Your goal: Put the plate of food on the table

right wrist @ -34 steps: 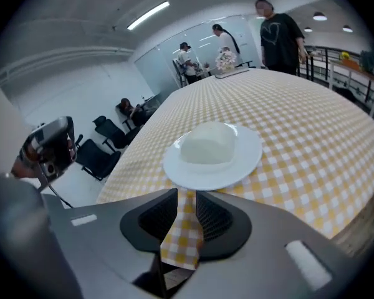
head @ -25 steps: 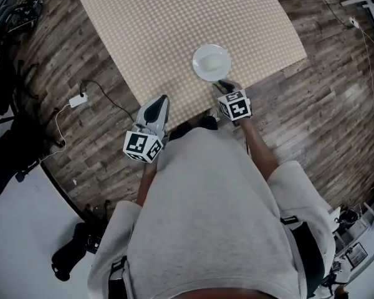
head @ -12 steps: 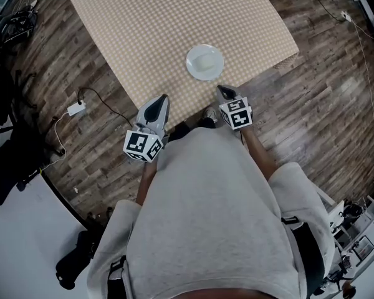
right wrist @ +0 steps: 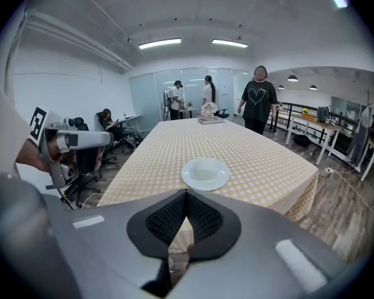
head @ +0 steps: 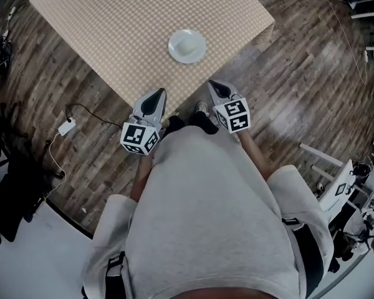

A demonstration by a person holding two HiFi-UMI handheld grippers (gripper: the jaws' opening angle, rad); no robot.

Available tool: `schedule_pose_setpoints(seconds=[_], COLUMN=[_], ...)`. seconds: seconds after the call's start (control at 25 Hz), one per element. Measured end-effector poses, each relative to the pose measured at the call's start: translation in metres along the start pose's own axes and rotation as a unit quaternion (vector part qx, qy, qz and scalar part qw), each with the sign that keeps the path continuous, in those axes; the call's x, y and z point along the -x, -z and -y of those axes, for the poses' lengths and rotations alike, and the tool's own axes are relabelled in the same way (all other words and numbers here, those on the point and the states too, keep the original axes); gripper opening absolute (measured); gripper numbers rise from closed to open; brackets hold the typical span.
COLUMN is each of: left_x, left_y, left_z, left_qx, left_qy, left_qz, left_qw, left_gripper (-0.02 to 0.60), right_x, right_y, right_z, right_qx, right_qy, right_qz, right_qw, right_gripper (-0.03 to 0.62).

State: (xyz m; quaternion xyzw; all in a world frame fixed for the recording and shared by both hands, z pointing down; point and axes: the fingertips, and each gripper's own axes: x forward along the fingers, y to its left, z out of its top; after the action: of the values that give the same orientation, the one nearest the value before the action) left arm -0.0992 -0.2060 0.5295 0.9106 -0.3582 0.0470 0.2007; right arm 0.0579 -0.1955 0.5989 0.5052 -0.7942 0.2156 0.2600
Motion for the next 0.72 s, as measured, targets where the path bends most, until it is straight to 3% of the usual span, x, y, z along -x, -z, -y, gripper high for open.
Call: schedule_pose_setpoints(seconds=[0.4,0.72], left_x=[0.029,0.052], left_y=[0.014,0.042], left_z=[0.041,0.123], left_qx=[-0.01,-0.04], left_qy=[-0.005,-0.02], left_qz=[0.0,-0.009], left_qw=[0.9999,0.9989], left_gripper=[0.009,0.009], right_x=[0.047,0.12], right_y=[0.001,0.044], right_z=[-0.03,-0.036], right_qx=[-0.016,-0.027], right_qy=[-0.013,-0.036], right_qz=[0.053,0.095], right_qw=[0.998,0.994], right_gripper=[-0.002,-0.002])
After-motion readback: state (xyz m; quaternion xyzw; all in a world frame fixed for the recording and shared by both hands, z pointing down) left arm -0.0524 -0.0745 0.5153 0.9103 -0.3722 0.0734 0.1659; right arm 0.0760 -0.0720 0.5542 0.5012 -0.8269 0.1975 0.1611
